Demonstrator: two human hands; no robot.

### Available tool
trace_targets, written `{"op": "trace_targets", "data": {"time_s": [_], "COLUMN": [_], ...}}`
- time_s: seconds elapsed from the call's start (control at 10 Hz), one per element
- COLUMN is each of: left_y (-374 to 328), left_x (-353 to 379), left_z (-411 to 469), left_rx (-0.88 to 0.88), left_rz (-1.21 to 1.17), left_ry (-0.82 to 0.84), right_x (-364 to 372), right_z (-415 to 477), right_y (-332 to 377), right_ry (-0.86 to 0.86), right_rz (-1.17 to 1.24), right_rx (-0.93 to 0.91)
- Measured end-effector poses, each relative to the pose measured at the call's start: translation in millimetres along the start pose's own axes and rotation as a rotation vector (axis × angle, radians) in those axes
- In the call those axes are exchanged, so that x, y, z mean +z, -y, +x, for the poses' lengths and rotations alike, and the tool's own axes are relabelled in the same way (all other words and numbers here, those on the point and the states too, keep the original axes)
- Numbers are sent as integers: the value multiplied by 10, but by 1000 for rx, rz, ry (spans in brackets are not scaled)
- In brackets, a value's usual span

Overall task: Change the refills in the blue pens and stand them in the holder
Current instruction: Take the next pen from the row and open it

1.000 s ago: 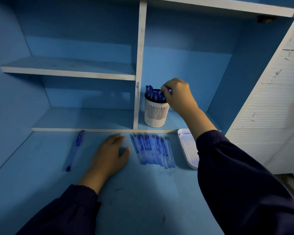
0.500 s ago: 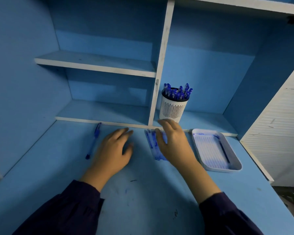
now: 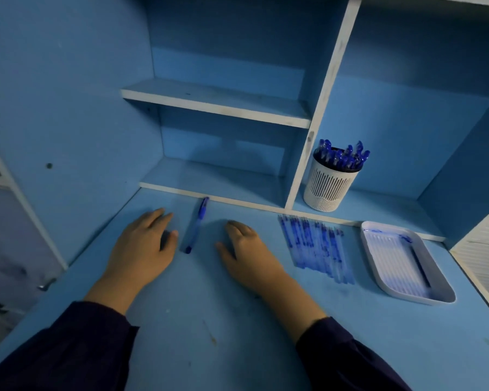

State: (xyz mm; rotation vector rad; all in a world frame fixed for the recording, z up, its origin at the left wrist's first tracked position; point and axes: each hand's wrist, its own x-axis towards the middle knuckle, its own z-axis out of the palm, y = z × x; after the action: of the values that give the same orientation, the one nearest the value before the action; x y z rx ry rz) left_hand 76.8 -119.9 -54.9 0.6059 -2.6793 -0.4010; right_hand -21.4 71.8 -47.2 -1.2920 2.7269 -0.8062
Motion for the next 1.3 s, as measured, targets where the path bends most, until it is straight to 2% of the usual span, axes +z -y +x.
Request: {"op": "trace_targets", "data": {"time_s": [0.2,0.4,0.6,1.0,1.2,1.3], "left_y": [39,11,8,-1,9,-47], "left_x": [13,-19,-17,-36,-27,-23], "left_z": [22,2,-5,-9,-15,-41], "left_rx": [-62,-69,-73,-69,-68,-73], "left_rz": [-18,-30,-45,-37,-9,-53], "left_ry": [120,123,140,142,145,127], "right_x": [155,252,181,123,-87,-150], "right_z": [239,349,334,315,170,24], "right_y": [154,184,137,82,-19,-72], "right_ry": [-21,-21,-128,-187,-187,-200], "right_rz": [51,104,203,150,327,559], "right_rx": [-35,-28,29,117,249,322]}}
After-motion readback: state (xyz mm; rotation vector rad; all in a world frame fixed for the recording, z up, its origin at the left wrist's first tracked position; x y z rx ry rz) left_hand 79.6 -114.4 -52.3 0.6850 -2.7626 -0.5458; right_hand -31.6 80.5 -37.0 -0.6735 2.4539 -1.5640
